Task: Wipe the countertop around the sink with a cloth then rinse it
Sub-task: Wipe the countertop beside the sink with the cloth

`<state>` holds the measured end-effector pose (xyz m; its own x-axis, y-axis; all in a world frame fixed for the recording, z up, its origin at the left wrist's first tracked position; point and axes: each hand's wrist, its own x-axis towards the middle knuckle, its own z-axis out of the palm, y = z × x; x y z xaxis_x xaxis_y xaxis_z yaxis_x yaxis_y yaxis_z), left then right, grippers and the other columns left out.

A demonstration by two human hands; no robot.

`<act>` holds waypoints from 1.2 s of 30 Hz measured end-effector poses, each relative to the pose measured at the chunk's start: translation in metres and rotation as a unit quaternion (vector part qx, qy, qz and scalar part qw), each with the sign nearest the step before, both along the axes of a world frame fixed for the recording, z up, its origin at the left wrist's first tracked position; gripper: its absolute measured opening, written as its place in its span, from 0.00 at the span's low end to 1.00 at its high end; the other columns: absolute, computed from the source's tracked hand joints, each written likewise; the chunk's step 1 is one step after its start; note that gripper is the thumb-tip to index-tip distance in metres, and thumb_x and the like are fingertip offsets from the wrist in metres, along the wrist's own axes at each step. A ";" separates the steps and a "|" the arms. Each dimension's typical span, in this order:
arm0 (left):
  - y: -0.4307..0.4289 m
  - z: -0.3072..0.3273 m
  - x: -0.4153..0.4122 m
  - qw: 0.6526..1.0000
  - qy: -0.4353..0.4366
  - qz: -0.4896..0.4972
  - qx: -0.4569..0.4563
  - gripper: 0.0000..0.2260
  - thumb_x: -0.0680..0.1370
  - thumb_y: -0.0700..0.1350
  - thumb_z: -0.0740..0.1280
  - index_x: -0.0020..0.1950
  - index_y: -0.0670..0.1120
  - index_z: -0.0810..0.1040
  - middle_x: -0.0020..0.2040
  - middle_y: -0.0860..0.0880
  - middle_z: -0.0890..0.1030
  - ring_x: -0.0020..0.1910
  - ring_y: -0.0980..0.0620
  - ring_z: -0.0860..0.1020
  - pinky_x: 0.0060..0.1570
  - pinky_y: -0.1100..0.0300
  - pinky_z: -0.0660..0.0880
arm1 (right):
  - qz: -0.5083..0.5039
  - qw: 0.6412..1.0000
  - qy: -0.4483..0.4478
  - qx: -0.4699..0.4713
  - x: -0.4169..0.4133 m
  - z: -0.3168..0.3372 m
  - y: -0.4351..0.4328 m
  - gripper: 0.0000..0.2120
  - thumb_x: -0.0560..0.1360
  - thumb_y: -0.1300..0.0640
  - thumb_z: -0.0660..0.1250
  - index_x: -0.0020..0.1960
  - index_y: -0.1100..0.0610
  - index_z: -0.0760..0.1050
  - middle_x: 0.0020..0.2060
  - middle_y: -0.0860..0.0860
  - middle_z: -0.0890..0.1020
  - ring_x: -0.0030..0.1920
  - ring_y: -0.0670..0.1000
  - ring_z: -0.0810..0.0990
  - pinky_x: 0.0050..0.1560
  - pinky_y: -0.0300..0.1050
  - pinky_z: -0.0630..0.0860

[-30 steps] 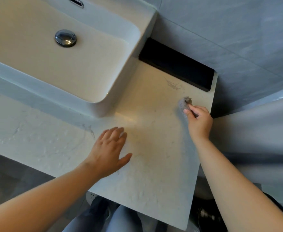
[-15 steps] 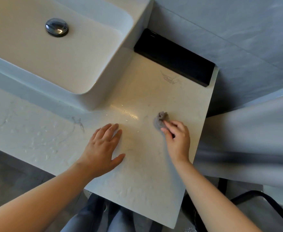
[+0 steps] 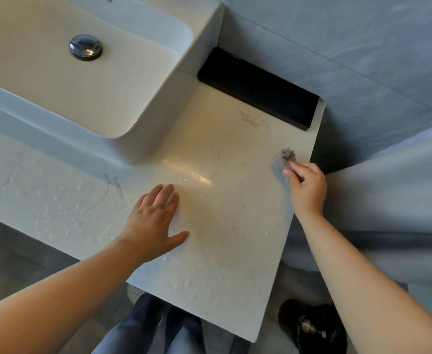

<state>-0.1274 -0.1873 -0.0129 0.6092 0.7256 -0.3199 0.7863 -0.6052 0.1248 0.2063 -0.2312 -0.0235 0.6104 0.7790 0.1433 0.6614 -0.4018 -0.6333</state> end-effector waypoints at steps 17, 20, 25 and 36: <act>-0.014 -0.003 0.002 0.999 -0.025 0.021 -0.005 0.44 0.70 0.73 0.44 0.78 0.46 0.50 0.79 0.47 0.49 0.77 0.44 0.47 0.74 0.47 0.47 | 0.069 0.996 0.030 0.051 -0.093 -0.020 -0.099 0.12 0.71 0.62 0.72 0.55 0.57 0.81 0.47 0.43 0.76 0.47 0.49 0.75 0.50 0.34 0.70; -0.037 -0.003 0.002 0.998 -0.050 -0.010 -0.023 0.41 0.72 0.72 0.44 0.78 0.47 0.49 0.78 0.48 0.49 0.77 0.47 0.46 0.73 0.48 0.44 | 0.081 0.992 0.091 0.018 -0.092 -0.012 -0.108 0.13 0.72 0.61 0.72 0.56 0.56 0.81 0.46 0.43 0.78 0.49 0.49 0.77 0.50 0.34 0.73; -0.067 -0.006 0.002 0.998 -0.027 -0.060 -0.017 0.37 0.76 0.68 0.47 0.74 0.45 0.64 0.75 0.45 0.64 0.74 0.45 0.60 0.70 0.45 0.56 | 0.015 0.997 0.063 0.040 -0.039 0.005 -0.079 0.12 0.73 0.59 0.71 0.56 0.60 0.80 0.46 0.48 0.78 0.49 0.51 0.77 0.50 0.40 0.73; -0.074 -0.014 0.003 0.998 -0.045 -0.039 -0.015 0.36 0.74 0.67 0.52 0.76 0.46 0.61 0.76 0.46 0.61 0.75 0.45 0.57 0.72 0.46 0.52 | 0.013 0.999 0.018 0.032 -0.072 -0.025 -0.102 0.13 0.73 0.60 0.71 0.57 0.57 0.80 0.48 0.51 0.79 0.47 0.48 0.72 0.49 0.35 0.67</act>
